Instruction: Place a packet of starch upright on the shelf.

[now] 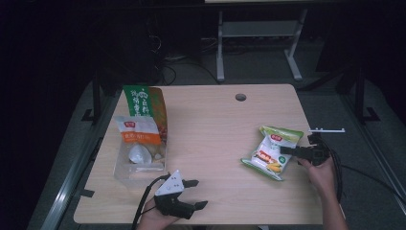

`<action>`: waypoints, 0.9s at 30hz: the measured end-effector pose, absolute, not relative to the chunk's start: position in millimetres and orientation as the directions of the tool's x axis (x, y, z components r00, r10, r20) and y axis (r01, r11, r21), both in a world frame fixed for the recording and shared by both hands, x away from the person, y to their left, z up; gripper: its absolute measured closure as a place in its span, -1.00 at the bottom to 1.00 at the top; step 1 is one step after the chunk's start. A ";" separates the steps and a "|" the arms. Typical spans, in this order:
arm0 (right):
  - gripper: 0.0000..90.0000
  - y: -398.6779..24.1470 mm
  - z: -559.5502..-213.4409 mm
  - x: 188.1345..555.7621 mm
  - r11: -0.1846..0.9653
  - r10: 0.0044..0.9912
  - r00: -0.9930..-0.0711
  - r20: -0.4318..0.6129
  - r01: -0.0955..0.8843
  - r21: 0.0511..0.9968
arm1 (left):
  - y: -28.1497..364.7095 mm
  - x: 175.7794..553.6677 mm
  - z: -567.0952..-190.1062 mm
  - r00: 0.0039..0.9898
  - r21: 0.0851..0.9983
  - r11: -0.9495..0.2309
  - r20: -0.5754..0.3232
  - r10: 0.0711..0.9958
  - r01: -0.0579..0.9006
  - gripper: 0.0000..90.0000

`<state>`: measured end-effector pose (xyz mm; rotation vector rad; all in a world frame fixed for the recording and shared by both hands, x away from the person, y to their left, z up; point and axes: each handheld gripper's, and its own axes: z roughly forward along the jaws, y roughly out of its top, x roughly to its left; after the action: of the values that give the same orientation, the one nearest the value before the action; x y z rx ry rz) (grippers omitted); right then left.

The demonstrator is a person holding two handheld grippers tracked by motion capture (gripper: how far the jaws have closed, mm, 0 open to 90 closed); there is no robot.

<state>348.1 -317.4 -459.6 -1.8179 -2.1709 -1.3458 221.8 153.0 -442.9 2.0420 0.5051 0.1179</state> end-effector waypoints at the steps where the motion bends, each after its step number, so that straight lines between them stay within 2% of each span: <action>1: 0.20 -317.1 -460.0 348.2 -0.050 0.791 -0.325 0.518 0.809 0.585 | 152.8 221.7 -442.9 0.909 0.853 -0.425 -0.124 0.398 0.302 -0.40; 6: 0.68 -314.4 -458.2 345.0 -0.052 0.795 -0.329 0.510 0.801 0.597 | 151.9 221.2 -443.0 0.910 0.851 -0.429 -0.123 0.396 0.302 -0.40; 9: 0.87 -313.3 -455.9 342.1 -0.030 0.801 -0.343 0.492 0.796 0.604 | 152.4 221.4 -442.8 0.909 0.852 -0.428 -0.122 0.398 0.302 -0.39; 17: 0.93 -307.3 -439.2 327.4 -0.009 0.793 -0.390 0.467 0.759 0.650 | 154.8 222.5 -440.8 0.908 0.856 -0.420 -0.123 0.401 0.302 -0.39; 27: 0.96 -277.9 -400.6 302.7 0.078 0.763 -0.520 0.383 0.663 0.744 | 157.0 223.6 -439.3 0.905 0.860 -0.411 -0.124 0.407 0.302 -0.39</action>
<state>302.7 -277.9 -400.6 -1.5836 -2.3814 -1.5379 223.6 157.0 -439.3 2.0276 0.5120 0.1269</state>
